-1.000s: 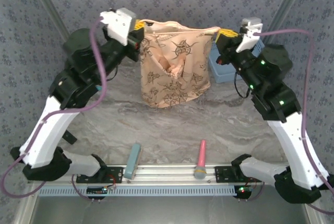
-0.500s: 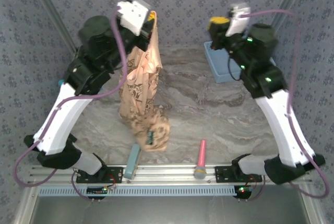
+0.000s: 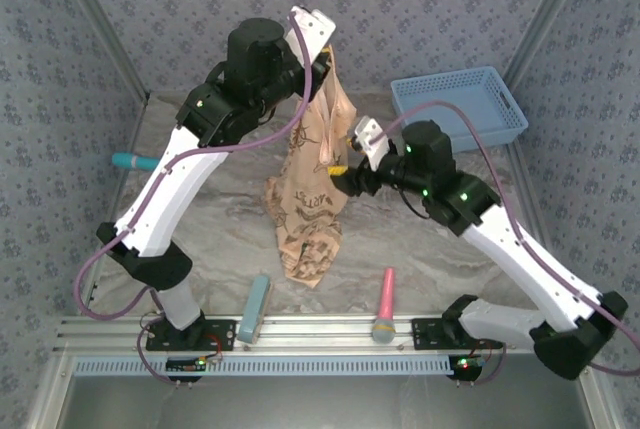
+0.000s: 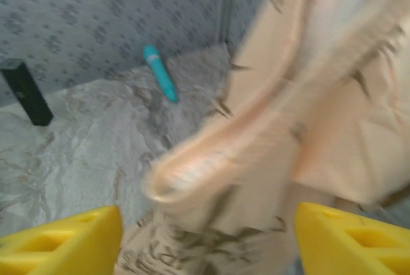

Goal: Fold the inside-out t-shirt

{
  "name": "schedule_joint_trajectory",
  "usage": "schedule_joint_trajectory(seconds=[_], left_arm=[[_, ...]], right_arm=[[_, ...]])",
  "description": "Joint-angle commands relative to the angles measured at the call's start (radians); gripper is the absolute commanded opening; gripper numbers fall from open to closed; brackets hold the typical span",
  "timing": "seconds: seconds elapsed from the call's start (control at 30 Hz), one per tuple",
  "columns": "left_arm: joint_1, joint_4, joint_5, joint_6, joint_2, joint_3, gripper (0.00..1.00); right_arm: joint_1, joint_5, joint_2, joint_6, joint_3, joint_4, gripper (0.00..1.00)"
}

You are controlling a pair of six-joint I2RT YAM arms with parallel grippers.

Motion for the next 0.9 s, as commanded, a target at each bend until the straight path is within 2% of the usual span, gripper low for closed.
schedule_joint_trajectory(seconds=[0.0, 0.17, 0.33, 0.4, 0.53, 0.6, 0.63, 0.7, 0.8, 0.83, 0.87], left_arm=[[0.005, -0.016, -0.016, -0.031, 0.009, 0.050, 0.00], [0.004, -0.034, -0.021, -0.053, 0.028, 0.062, 0.00], [0.003, -0.040, -0.019, -0.075, 0.031, 0.065, 0.00], [0.005, -0.045, -0.024, -0.082, 0.035, 0.069, 0.00], [0.004, -0.057, -0.043, -0.090, 0.041, 0.067, 0.00], [0.005, -0.061, -0.053, -0.093, 0.045, 0.068, 0.00], [0.004, -0.064, -0.058, -0.095, 0.047, 0.067, 0.00], [0.005, -0.068, -0.067, -0.103, 0.049, 0.066, 0.00], [0.007, -0.057, -0.137, -0.109, 0.052, 0.060, 0.00], [0.015, -0.049, -0.165, -0.110, 0.055, 0.058, 0.00], [0.029, -0.044, -0.179, -0.116, 0.060, 0.057, 0.00]], right_arm=[[0.003, 0.041, -0.039, -0.087, -0.061, 0.010, 0.80], [0.002, 0.086, -0.122, -0.106, -0.124, -0.013, 0.85], [0.074, 0.165, -0.080, -0.005, -0.162, 0.142, 0.85], [0.132, 0.291, -0.045, 0.035, -0.180, 0.243, 0.84], [0.194, 0.462, 0.040, 0.106, -0.187, 0.374, 0.81], [0.200, 0.550, 0.085, 0.138, -0.180, 0.409, 0.70], [0.197, 0.607, 0.107, 0.155, -0.175, 0.428, 0.61], [0.179, 0.641, 0.129, 0.170, -0.165, 0.435, 0.32], [0.130, 0.550, 0.117, 0.141, -0.172, 0.463, 0.05], [0.105, 0.510, 0.113, 0.125, -0.169, 0.463, 0.00], [0.070, 0.475, 0.113, 0.116, -0.155, 0.454, 0.00]])
